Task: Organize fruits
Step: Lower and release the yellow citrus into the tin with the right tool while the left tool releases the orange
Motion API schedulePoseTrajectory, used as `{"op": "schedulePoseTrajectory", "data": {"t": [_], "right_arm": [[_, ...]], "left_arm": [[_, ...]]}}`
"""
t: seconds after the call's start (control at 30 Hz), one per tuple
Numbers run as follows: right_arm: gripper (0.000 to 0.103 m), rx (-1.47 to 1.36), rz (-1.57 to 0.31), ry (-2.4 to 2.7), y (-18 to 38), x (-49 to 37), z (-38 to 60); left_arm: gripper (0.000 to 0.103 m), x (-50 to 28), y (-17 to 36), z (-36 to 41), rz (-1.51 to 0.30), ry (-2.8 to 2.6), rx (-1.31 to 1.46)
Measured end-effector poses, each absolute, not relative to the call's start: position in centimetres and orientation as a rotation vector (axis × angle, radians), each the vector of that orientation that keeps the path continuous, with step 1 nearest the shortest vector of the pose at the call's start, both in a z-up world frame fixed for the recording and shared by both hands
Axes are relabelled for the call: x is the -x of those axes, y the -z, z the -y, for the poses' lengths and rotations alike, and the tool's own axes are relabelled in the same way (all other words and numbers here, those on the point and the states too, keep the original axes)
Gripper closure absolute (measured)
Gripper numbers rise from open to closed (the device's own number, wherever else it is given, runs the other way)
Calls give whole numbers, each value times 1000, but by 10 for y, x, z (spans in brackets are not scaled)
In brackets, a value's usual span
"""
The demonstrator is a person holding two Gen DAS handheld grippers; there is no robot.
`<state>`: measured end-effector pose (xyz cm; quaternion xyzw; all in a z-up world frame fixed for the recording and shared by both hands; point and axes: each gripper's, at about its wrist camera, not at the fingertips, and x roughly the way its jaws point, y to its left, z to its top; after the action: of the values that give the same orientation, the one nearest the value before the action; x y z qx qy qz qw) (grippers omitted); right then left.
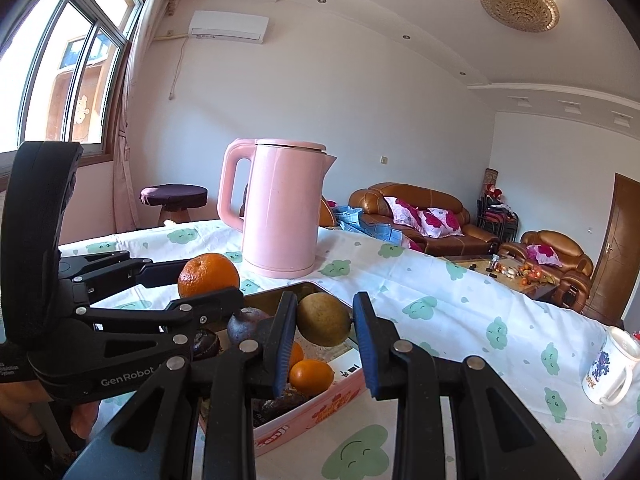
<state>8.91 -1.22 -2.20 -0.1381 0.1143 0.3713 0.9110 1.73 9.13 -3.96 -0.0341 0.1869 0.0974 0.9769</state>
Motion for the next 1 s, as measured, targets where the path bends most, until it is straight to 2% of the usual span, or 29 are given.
{"op": "schedulePoseTrajectory", "data": {"t": [0.6, 1.0], "right_arm": [[72, 310, -284, -834, 32, -89, -25], [72, 313, -383, -843, 47, -103, -40]], "left_arm": [[53, -21, 48, -122, -436, -256, 91], [53, -29, 54, -127, -508, -227, 80]]}}
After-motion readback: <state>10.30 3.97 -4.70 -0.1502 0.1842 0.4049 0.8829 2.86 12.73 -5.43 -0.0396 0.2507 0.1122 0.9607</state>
